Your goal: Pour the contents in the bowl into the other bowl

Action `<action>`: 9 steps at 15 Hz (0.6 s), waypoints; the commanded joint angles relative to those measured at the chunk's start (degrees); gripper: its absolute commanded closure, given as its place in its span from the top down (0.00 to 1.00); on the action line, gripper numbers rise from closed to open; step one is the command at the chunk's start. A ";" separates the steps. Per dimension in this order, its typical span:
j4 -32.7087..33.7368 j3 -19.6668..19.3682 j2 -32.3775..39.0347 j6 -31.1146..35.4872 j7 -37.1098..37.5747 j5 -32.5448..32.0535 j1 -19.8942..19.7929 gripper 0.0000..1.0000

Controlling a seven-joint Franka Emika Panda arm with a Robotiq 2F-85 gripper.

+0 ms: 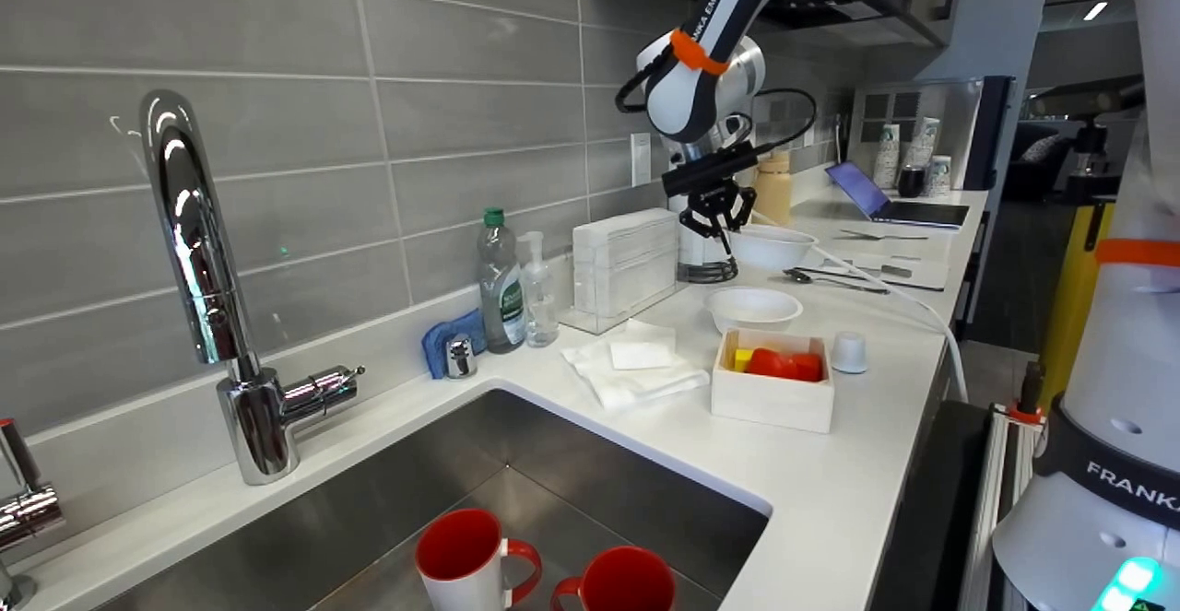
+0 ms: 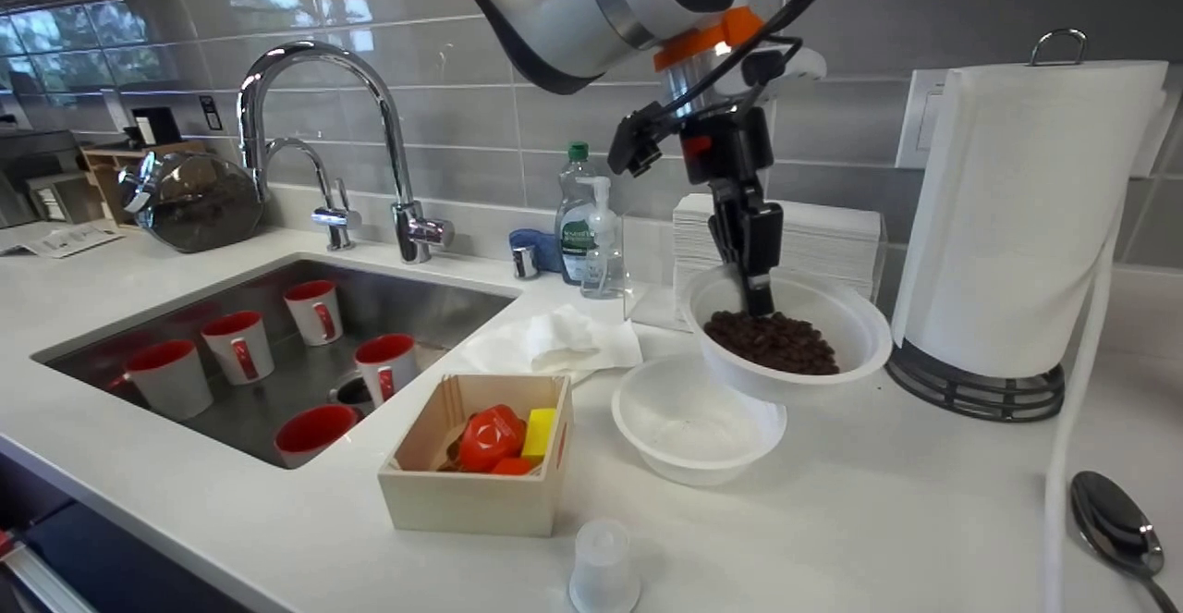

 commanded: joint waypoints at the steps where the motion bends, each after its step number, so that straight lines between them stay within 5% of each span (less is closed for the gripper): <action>1: -4.45 3.59 -2.10 1.05 2.76 -1.85 -0.99 0.00; 9: -6.25 6.34 -1.34 1.75 5.70 -3.71 -0.91 0.00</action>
